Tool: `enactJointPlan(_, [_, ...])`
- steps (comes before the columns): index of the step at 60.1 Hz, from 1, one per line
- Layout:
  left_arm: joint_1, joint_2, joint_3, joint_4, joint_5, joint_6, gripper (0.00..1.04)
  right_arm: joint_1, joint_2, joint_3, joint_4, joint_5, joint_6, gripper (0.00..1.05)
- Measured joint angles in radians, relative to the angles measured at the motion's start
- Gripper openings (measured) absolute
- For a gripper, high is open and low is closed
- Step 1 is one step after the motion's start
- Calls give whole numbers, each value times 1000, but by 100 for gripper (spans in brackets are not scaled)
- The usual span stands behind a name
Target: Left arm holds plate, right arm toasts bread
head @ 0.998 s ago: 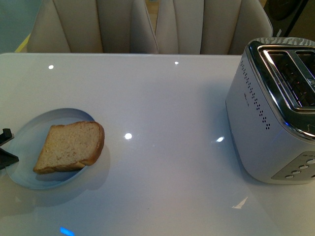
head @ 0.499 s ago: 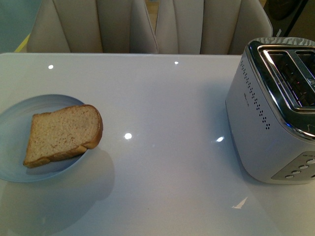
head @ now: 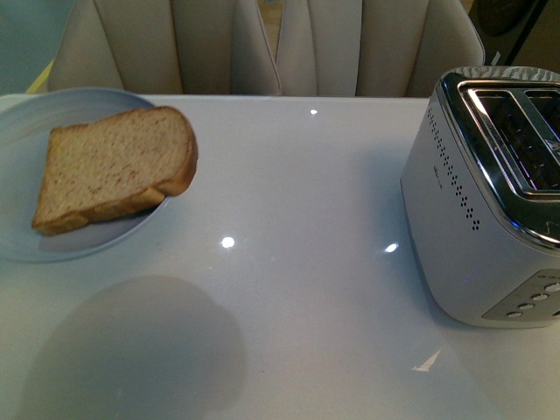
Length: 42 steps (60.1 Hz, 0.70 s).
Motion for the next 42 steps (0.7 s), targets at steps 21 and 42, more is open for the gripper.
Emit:
enactJointPlan(21, [-355,-21,154,-76,-82,-119,3,0,0,0,0,0,0,96])
enactJointPlan(42, [-481,-19,197,-110,-117,-158,3,0,0,0,0,0,0,96])
